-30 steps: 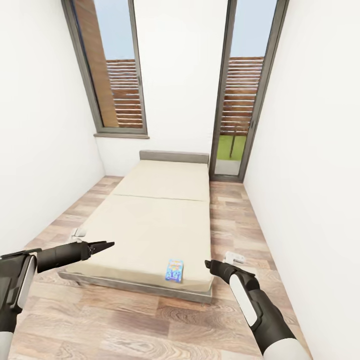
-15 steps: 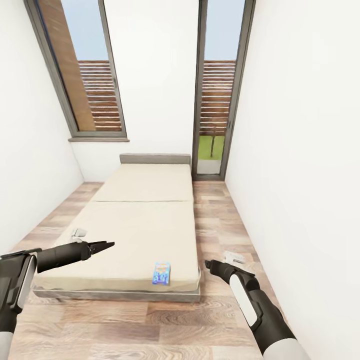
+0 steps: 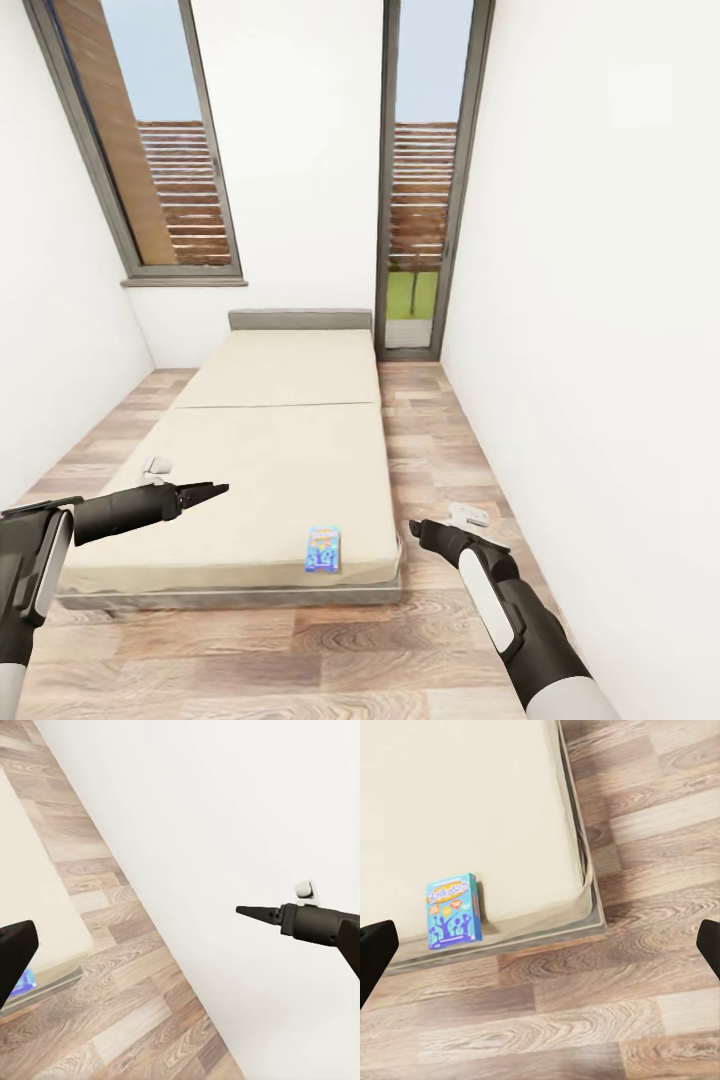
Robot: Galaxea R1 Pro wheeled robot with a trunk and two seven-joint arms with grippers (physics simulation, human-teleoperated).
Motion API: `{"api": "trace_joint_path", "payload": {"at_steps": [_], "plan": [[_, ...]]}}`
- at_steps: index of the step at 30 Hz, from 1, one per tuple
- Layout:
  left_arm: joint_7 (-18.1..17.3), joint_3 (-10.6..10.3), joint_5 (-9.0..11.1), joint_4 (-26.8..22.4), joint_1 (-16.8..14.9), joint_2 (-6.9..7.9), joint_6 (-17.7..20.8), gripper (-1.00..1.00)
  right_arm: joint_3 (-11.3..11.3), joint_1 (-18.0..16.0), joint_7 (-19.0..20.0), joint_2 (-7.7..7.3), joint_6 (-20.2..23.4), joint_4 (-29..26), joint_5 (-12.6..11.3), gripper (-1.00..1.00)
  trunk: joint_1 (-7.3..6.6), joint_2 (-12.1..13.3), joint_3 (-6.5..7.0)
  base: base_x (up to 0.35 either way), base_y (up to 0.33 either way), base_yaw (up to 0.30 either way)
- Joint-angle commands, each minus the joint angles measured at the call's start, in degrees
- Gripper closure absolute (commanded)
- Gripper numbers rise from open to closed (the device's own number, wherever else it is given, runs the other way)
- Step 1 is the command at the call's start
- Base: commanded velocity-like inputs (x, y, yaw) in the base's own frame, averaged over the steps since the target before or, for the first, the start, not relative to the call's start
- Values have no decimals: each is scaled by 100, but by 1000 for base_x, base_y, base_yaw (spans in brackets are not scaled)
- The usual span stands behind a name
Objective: Put all the toys in the child's room - the three board games (two on the bed and one on the table), the two jigsaw puzzles on the table, and the tennis ball on the table - inside the toy box on the table in the child's room.
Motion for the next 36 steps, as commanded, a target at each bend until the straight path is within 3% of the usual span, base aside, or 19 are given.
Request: {"api": "trace_joint_path", "payload": {"at_steps": [1,16,25,36], "plan": [[-19,3,4,1,-5,1,58,-100,9,-5,-56,0,16,-8,-60,-100,4,-13,-13,0,139,-5],[-19,-2,4,1,-5,1,42,-100,9,-5,-56,0,16,0,-59,-100,4,-13,1,0,114,-80],[-58,-4,12,2,-5,-1,-222,-100,9,-5,-56,0,16,1,-59,-100,4,-13,7,0,17,-74],[-64,-5,13,0,-5,-8,-254,-100,9,-5,-56,0,16,1,-59,-100,4,-13,8,0,-19,-4]]}}
